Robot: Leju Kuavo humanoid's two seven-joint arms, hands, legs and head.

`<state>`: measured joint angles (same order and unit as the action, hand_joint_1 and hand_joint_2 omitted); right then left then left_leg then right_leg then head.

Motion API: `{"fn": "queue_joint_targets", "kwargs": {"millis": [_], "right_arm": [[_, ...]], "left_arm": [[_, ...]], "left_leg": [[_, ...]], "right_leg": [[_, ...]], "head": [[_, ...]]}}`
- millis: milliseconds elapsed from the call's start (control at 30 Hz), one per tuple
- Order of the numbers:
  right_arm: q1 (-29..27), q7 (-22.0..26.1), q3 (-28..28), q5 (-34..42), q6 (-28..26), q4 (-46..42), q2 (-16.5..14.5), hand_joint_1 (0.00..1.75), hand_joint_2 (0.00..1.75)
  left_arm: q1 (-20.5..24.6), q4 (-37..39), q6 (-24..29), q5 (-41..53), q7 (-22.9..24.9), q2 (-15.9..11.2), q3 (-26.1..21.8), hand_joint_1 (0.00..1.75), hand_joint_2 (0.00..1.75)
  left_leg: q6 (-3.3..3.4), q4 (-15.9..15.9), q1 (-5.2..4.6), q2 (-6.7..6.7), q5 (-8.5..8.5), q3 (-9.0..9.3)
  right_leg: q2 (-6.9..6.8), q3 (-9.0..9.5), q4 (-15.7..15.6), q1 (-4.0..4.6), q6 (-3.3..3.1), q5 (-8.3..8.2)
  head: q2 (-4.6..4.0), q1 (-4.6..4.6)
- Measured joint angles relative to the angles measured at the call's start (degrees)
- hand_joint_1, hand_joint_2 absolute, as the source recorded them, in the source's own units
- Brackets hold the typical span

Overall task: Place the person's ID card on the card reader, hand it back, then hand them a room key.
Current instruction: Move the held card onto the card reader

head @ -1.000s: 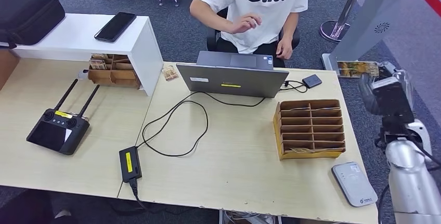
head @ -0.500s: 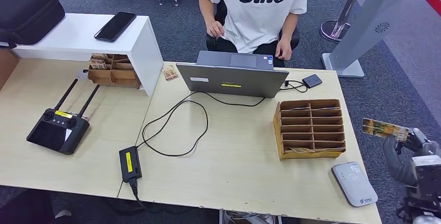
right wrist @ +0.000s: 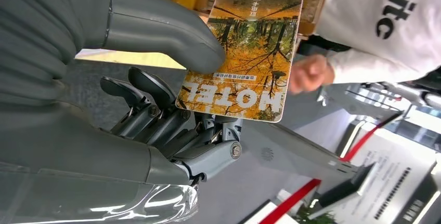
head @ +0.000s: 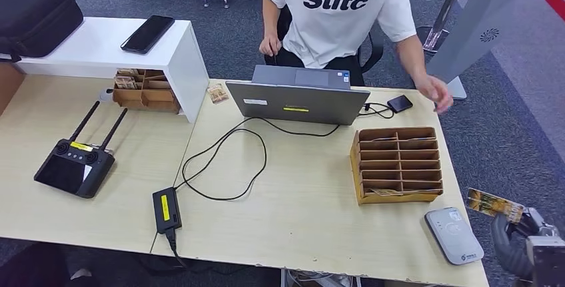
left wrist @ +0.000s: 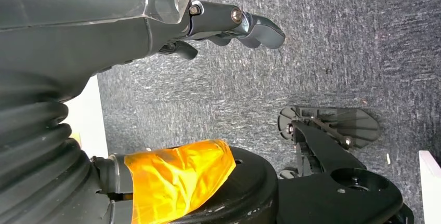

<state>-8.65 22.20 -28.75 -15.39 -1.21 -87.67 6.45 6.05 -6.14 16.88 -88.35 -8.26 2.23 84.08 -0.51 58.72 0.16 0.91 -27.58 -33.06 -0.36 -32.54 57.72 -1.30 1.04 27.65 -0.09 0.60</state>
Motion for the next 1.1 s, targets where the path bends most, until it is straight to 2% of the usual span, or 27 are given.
{"fn": "queue_joint_targets", "kwargs": {"millis": [400,667,1100], "right_arm": [[0.25,-0.56,-1.5,-4.01,2.92,10.54,-4.24,1.75,1.75],[1.82,0.18,-2.89,-6.01,3.36,15.72,-5.36,1.75,1.75],[3.29,0.5,-4.69,-6.34,3.4,17.98,-6.09,1.75,1.75]], "left_arm": [[0.0,0.0,1.09,-0.23,0.03,0.34,0.0,0.0,1.75],[0.0,0.0,1.29,-0.42,0.19,0.37,0.0,0.0,1.75],[0.01,0.0,1.32,-0.48,0.22,0.39,0.0,0.0,1.75]], "left_leg": [[0.0,0.0,0.0,0.01,0.0,-0.01],[0.0,0.0,0.01,-0.06,0.0,0.09],[0.02,0.01,0.05,-0.06,0.0,0.29]], "right_leg": [[0.0,0.01,0.0,-0.01,0.0,0.0],[0.05,0.06,0.0,0.01,0.0,0.0],[0.04,0.25,-0.08,-0.01,0.03,-0.02]], "head": [[0.0,-0.01],[0.0,0.0],[0.0,-0.01]]}}
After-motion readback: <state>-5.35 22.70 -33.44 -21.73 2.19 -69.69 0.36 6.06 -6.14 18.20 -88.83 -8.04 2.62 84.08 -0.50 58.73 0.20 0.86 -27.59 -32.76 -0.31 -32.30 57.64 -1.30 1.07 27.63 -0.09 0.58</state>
